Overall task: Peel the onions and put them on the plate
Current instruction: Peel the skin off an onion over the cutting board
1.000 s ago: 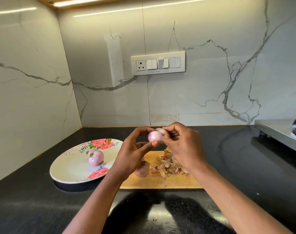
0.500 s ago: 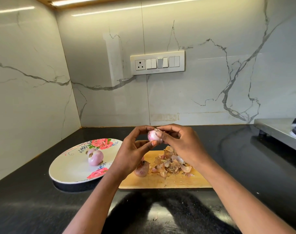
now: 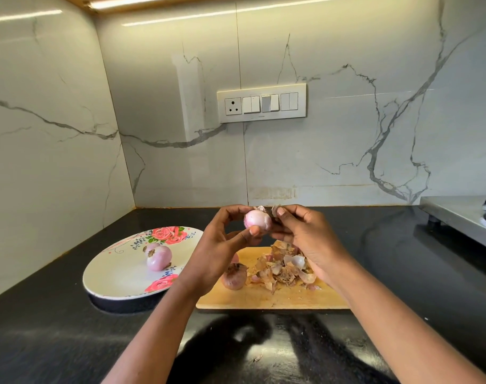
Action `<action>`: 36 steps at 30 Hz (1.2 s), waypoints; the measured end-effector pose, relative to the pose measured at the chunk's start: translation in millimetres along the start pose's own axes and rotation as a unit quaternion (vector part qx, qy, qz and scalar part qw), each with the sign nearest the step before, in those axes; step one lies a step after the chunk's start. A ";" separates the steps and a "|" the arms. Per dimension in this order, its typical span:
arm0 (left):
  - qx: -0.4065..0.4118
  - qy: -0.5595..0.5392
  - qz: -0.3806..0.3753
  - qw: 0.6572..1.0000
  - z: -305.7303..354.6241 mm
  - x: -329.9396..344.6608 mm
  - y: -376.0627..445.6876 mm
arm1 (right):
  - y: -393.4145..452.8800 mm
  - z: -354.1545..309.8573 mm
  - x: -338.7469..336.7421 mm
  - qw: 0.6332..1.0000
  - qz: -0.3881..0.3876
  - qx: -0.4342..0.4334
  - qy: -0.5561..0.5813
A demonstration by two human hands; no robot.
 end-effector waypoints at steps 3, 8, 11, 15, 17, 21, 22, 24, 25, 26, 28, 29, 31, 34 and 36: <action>0.003 -0.048 0.022 0.999 0.9 -5.2 1.9 | 2.3 -3.5 -16.4 0.988 0.050 -0.051 -0.135; 0.001 -0.061 0.041 0.997 1.4 -9.4 3.3 | -0.4 3.2 -9.2 0.909 -0.087 -0.098 -0.396; 0.006 -0.026 0.047 0.999 1.6 -7.4 2.7 | -1.7 0.5 -3.5 0.898 -0.061 -0.124 -0.417; 0.011 0.006 0.057 0.998 2.3 -7.5 3.1 | -2.9 -11.0 -6.1 0.958 -0.010 -0.134 -0.255; 0.012 0.036 0.052 0.998 2.6 -5.7 2.6 | -5.2 -12.2 0.1 0.959 -0.030 -0.152 -0.239; 0.029 0.089 0.046 0.995 4.5 -3.6 1.0 | -6.3 -8.8 6.3 0.947 -0.024 -0.190 -0.256; 0.032 0.090 0.047 0.994 4.7 -3.9 1.0 | -6.1 -8.7 5.9 0.945 -0.014 -0.198 -0.261; 0.035 0.088 0.050 0.994 4.6 -4.4 1.0 | -6.6 -9.4 5.4 0.937 0.001 -0.215 -0.273; 0.036 0.089 0.051 0.994 4.5 -4.4 1.0 | -7.2 -10.3 5.4 0.930 0.008 -0.228 -0.289; 0.038 0.091 0.050 0.994 4.4 -4.1 1.0 | -8.2 -11.4 5.4 0.921 0.015 -0.240 -0.306; 0.039 0.095 0.049 0.994 4.1 -3.5 1.0 | -10.1 -12.9 5.4 0.911 0.029 -0.253 -0.325; 0.040 0.096 0.050 0.993 4.1 -3.2 1.0 | -10.7 -13.6 5.5 0.908 0.036 -0.257 -0.329; 0.043 0.094 0.051 0.993 4.4 -2.5 0.8 | -11.7 -15.3 5.9 0.901 0.047 -0.267 -0.339; 0.047 0.094 0.047 0.993 3.9 -1.5 0.3 | -12.7 -16.9 6.4 0.899 0.051 -0.270 -0.340; 0.045 0.097 0.041 0.993 3.1 -1.1 0.2 | -12.5 -16.4 6.3 0.905 0.047 -0.263 -0.330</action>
Point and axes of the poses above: each hand's wrist, its own y-axis towards the middle knuckle, its own x-axis out of the palm, z = x × y, the point moved 5 cm from there along y, towards the middle knuckle, and after that the axes turned 11 degrees about -y, right-handed, at the moved point
